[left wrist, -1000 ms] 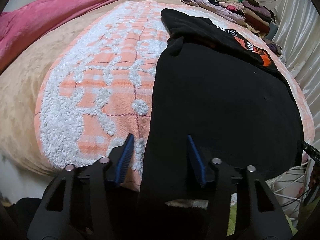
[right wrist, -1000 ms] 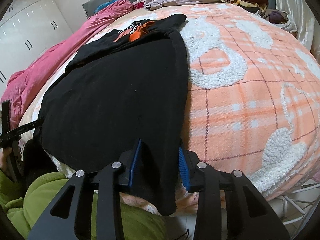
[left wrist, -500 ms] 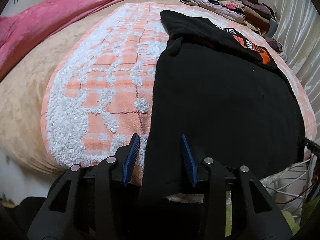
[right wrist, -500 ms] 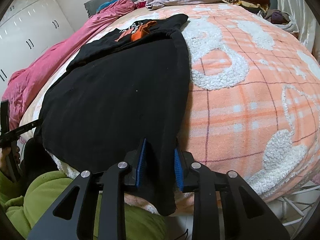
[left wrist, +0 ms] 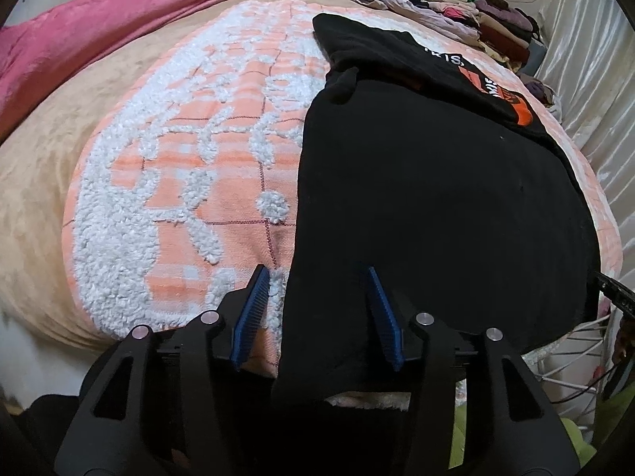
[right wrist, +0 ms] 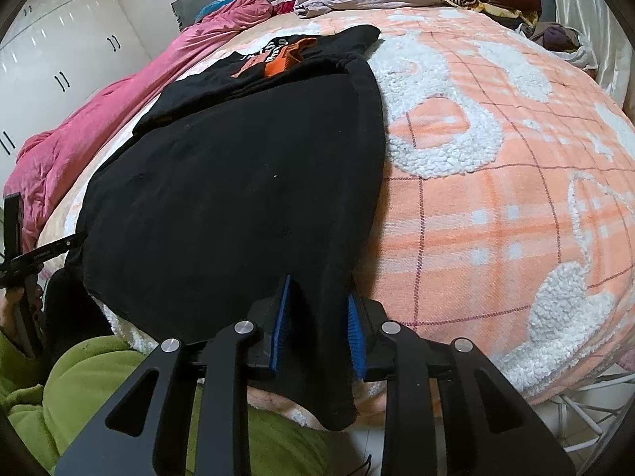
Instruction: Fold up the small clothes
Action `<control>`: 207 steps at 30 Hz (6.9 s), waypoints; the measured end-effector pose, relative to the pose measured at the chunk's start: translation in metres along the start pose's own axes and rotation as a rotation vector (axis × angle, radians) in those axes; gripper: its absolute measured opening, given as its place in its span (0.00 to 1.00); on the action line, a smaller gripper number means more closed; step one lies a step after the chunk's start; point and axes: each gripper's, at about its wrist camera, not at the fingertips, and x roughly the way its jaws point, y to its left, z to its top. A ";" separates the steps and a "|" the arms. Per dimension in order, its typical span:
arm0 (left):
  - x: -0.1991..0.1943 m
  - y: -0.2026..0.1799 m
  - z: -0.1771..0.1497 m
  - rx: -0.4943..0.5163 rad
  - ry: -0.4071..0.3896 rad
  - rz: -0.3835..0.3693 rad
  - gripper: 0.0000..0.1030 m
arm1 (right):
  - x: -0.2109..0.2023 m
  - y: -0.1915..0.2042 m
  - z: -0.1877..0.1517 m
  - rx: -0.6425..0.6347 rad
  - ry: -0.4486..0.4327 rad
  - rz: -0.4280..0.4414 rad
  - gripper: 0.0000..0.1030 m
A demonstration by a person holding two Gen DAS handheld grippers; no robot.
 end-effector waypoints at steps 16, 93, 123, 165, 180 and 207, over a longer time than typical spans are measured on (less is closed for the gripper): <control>-0.037 -0.006 0.013 0.013 -0.060 -0.095 0.03 | -0.029 0.004 0.014 0.002 -0.071 0.101 0.08; 0.031 0.028 0.160 -0.187 -0.124 -0.229 0.39 | 0.036 -0.025 0.180 0.113 -0.200 0.033 0.40; 0.076 0.011 0.260 -0.209 -0.050 -0.228 0.03 | 0.082 -0.061 0.268 0.244 -0.190 0.162 0.07; 0.106 -0.011 0.243 -0.009 -0.095 -0.006 0.03 | 0.140 -0.052 0.294 -0.003 -0.105 -0.155 0.13; 0.127 -0.003 0.249 -0.067 -0.077 0.009 0.05 | 0.142 -0.080 0.289 0.149 -0.113 -0.200 0.08; 0.075 0.035 0.178 -0.265 -0.112 -0.245 0.50 | 0.064 -0.056 0.198 0.126 -0.154 -0.040 0.49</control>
